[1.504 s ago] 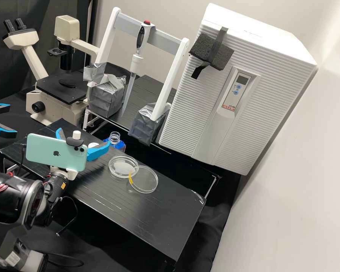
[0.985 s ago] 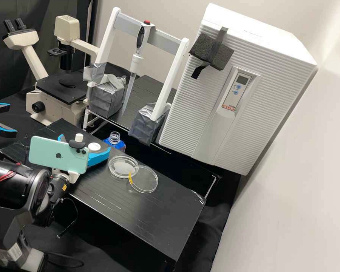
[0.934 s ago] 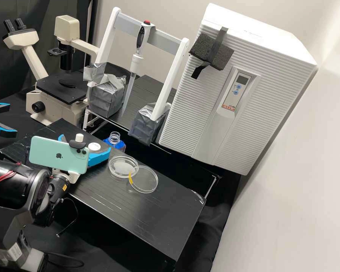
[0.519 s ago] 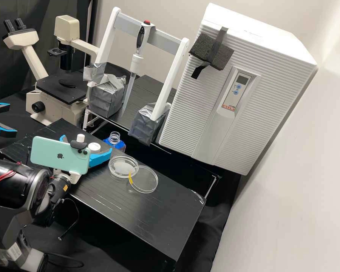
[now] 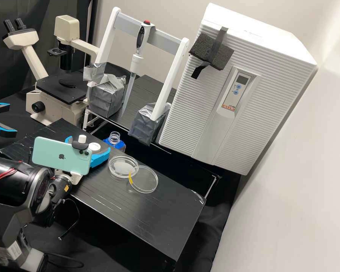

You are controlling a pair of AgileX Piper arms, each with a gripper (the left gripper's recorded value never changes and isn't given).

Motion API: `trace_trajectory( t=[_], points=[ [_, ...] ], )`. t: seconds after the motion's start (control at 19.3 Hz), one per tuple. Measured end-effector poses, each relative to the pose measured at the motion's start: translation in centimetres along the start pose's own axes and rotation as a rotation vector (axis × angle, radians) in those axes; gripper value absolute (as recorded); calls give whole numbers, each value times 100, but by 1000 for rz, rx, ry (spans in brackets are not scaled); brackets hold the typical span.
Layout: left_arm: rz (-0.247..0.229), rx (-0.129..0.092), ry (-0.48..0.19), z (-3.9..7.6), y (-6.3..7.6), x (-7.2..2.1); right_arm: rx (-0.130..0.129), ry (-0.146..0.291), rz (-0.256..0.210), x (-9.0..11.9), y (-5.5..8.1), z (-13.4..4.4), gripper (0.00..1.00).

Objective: Close the bottle

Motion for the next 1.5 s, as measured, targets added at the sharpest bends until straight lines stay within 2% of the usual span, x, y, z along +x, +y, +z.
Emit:
trace_trajectory(
  t=[0.31, 0.62, 1.5],
  points=[
    [0, 0, 0, 0, 0, 0, 6, -6, 5, 1, 10, 12, 0],
    [0, 0, 0, 0, 0, 0, 6, -15, 34, 37, 67, 27, 0],
    [-4, -8, 2, 8, -21, -11, 4, -28, 44, 42, 88, 56, 0]
  ],
)
